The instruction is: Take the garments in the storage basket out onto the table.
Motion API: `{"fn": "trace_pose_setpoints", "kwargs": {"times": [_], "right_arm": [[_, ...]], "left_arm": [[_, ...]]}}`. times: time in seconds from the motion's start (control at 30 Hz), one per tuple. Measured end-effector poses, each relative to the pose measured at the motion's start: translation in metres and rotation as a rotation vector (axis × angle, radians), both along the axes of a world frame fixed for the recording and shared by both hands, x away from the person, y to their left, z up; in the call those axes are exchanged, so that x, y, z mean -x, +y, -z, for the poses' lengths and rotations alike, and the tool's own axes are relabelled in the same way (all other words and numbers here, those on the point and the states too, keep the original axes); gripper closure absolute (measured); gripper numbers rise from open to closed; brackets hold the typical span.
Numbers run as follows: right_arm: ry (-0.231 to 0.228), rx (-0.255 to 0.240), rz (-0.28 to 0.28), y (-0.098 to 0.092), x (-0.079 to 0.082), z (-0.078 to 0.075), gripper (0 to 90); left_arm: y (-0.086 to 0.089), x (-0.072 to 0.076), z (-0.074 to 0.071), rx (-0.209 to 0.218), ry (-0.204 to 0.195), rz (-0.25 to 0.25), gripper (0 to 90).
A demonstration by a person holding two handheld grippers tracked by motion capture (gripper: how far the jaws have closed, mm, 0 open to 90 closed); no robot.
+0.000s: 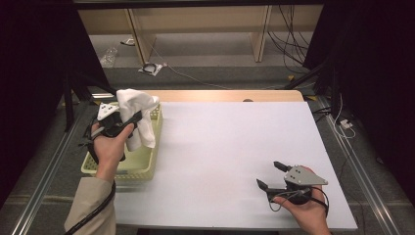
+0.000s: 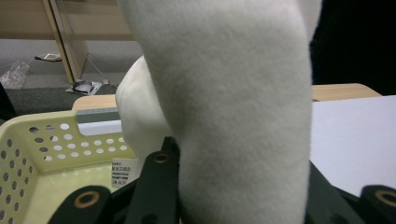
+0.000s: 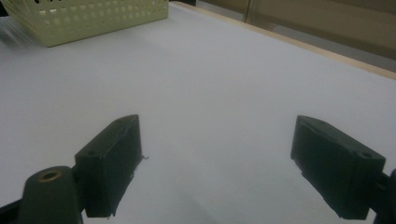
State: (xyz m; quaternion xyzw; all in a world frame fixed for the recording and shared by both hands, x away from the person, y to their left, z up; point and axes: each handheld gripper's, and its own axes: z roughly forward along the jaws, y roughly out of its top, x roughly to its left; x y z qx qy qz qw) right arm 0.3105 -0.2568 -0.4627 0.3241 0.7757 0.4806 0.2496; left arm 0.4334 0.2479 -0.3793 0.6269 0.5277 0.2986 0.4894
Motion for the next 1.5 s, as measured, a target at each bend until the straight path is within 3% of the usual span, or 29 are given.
{"fn": "trace_pose_setpoints", "kwargs": {"times": [1.5], "right_arm": [[0.004,-0.003,0.008,0.0,0.0,0.0,17.1]], "left_arm": [[-0.02,0.007,-0.006,-0.016,-0.021,0.043,70.7]]}}
